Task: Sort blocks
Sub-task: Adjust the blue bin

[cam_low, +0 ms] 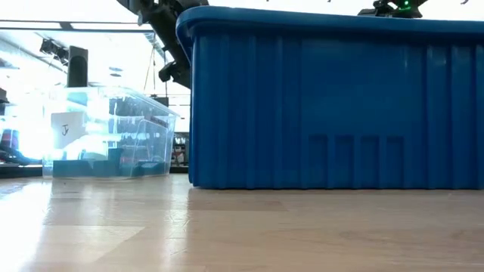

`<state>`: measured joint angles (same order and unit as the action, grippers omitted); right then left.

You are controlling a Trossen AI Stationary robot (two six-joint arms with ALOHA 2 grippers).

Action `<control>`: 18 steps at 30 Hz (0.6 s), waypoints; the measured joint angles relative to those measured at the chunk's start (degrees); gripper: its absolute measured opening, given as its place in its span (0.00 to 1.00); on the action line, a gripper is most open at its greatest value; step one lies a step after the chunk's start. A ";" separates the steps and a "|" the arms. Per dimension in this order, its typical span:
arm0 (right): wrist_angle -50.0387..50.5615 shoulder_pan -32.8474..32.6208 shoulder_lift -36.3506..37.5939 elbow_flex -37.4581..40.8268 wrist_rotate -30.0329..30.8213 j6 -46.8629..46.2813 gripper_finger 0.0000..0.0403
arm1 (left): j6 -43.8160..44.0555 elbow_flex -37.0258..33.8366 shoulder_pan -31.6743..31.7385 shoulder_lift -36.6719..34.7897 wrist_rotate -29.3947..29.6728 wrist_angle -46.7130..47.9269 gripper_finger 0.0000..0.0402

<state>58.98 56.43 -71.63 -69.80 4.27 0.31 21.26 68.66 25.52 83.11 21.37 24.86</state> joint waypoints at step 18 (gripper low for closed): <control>2.41 -17.44 14.13 -6.49 -26.75 4.74 0.59 | -34.55 7.99 -16.84 -3.03 -17.52 -4.68 0.62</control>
<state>61.39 38.99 -57.50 -76.29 -22.48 5.05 -13.29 76.66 8.68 80.08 3.85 20.18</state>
